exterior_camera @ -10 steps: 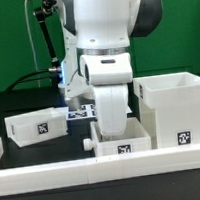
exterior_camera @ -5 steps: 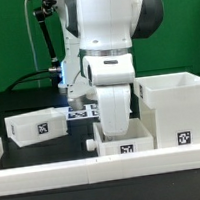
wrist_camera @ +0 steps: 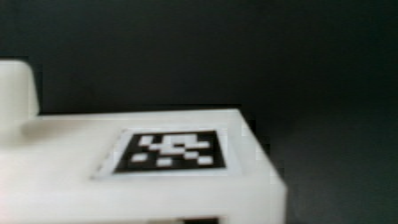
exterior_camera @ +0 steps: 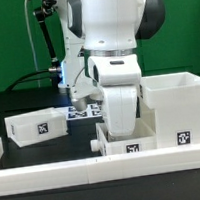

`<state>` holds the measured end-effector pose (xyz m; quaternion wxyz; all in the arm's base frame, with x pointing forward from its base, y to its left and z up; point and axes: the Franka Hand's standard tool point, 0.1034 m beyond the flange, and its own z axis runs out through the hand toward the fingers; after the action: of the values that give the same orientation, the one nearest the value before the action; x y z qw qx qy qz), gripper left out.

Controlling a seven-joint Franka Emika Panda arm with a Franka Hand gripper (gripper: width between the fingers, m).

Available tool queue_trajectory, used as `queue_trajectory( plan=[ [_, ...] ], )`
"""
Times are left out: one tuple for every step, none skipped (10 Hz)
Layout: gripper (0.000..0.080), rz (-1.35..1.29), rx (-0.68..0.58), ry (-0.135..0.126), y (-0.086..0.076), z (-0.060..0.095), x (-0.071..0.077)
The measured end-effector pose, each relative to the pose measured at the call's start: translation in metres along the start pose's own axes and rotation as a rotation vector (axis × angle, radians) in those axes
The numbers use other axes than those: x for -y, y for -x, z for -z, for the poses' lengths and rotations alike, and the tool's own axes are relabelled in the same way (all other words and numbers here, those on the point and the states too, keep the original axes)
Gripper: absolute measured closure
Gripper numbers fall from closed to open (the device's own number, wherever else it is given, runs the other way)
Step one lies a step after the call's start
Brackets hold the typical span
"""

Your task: Assemble drawer

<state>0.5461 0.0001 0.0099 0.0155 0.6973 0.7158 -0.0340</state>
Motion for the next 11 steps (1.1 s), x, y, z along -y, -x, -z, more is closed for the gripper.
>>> queue_trajectory(
  plan=[
    [0.0758, 0.002, 0.006, 0.000, 0.000, 0.000, 0.000],
    [0.0758, -0.003, 0.007, -0.001, 0.000, 0.000, 0.000],
    [0.0758, -0.019, 0.010, 0.002, -0.001, 0.001, -0.001],
    [0.0758, -0.031, 0.009, 0.004, -0.007, 0.002, -0.002],
    [0.0758, -0.040, 0.009, 0.002, -0.010, 0.002, -0.002],
    [0.0758, -0.055, 0.010, -0.002, -0.011, 0.002, -0.002],
    [0.0758, -0.060, 0.010, -0.003, -0.011, 0.002, -0.002],
    [0.0758, -0.061, 0.010, -0.002, -0.010, 0.002, -0.002],
    [0.0758, -0.062, 0.010, -0.003, -0.010, 0.002, -0.001],
    [0.0758, -0.064, 0.010, -0.004, -0.009, 0.001, -0.001],
    [0.0650, -0.065, 0.010, -0.004, -0.008, 0.001, -0.001]
  ],
)
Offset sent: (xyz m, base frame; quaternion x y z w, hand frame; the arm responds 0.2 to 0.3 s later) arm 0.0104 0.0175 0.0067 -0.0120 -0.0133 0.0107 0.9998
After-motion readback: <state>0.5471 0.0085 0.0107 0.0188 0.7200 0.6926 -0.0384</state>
